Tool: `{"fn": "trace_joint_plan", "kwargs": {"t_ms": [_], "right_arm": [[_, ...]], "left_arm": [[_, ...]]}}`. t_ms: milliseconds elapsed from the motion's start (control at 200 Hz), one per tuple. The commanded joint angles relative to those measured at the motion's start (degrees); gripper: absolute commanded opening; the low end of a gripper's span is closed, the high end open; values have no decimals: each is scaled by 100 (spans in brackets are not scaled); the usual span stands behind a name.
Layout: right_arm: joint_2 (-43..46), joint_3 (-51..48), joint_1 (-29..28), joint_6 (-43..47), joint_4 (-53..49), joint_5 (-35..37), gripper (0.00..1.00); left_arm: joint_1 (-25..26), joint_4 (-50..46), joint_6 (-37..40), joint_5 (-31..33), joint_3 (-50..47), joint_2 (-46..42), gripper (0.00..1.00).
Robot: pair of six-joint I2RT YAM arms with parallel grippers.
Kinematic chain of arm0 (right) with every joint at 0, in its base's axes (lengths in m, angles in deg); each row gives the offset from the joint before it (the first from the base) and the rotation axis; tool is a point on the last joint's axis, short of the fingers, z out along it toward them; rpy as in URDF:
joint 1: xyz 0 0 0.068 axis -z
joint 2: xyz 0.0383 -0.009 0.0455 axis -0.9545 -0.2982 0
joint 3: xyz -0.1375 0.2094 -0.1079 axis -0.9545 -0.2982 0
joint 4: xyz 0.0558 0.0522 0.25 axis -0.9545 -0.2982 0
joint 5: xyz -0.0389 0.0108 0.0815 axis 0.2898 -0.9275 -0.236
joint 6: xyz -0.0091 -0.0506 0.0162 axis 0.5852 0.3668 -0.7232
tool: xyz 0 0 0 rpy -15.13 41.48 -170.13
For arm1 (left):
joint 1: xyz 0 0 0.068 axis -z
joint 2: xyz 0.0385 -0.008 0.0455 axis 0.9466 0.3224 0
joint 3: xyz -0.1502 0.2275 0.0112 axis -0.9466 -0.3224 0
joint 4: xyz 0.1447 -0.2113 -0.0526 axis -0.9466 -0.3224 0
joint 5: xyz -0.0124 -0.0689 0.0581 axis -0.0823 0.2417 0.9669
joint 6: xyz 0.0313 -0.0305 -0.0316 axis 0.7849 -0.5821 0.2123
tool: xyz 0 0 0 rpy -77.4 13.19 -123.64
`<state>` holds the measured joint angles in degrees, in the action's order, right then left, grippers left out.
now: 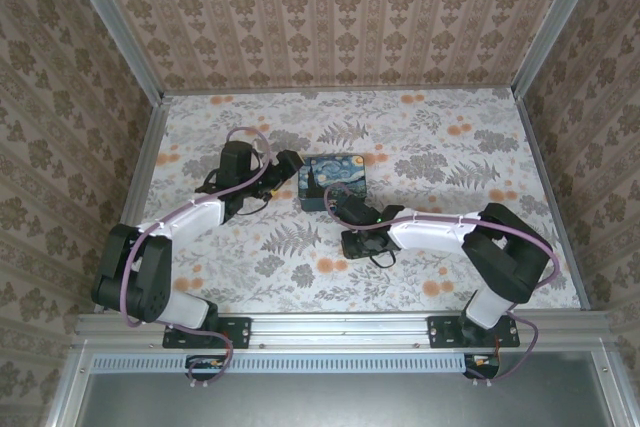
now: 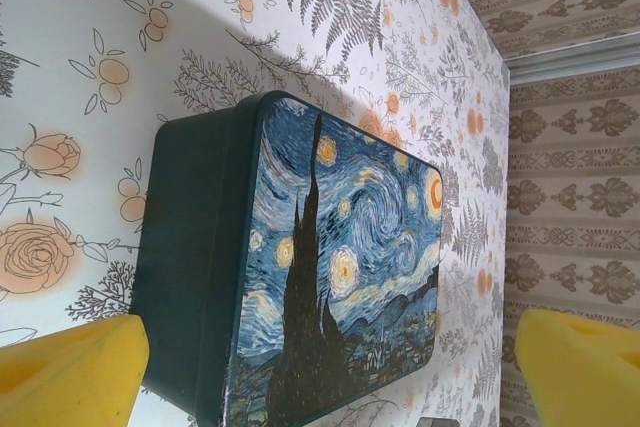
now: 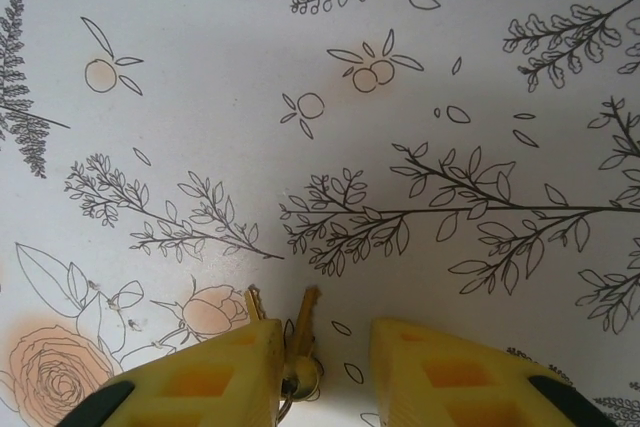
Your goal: Unlock a padlock with a key
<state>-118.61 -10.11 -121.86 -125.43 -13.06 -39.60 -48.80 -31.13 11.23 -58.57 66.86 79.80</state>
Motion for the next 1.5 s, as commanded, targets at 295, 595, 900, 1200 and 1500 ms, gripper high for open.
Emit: {"fn": "trace_joint_plan", "kwargs": {"t_ms": [295, 595, 900, 1200, 1500], "right_arm": [[270, -3, -93, -305, -71, -96, 44], [643, -167, -101, -1217, -8, 259, 44], [268, -242, -361, -1998, 16, 455, 38], [31, -12, -379, -2139, 7, 697, 33], [-316, 325, -364, -2094, -156, 783, 29]], "left_arm": [[-33, 41, 14, -73, -40, -217, 96], [-86, 85, -33, 57, -86, -252, 97], [-226, 459, -187, -95, -245, -193, 97], [-335, 668, -196, -297, -432, -173, 98], [-389, 903, -270, -486, -561, -89, 98]]}}
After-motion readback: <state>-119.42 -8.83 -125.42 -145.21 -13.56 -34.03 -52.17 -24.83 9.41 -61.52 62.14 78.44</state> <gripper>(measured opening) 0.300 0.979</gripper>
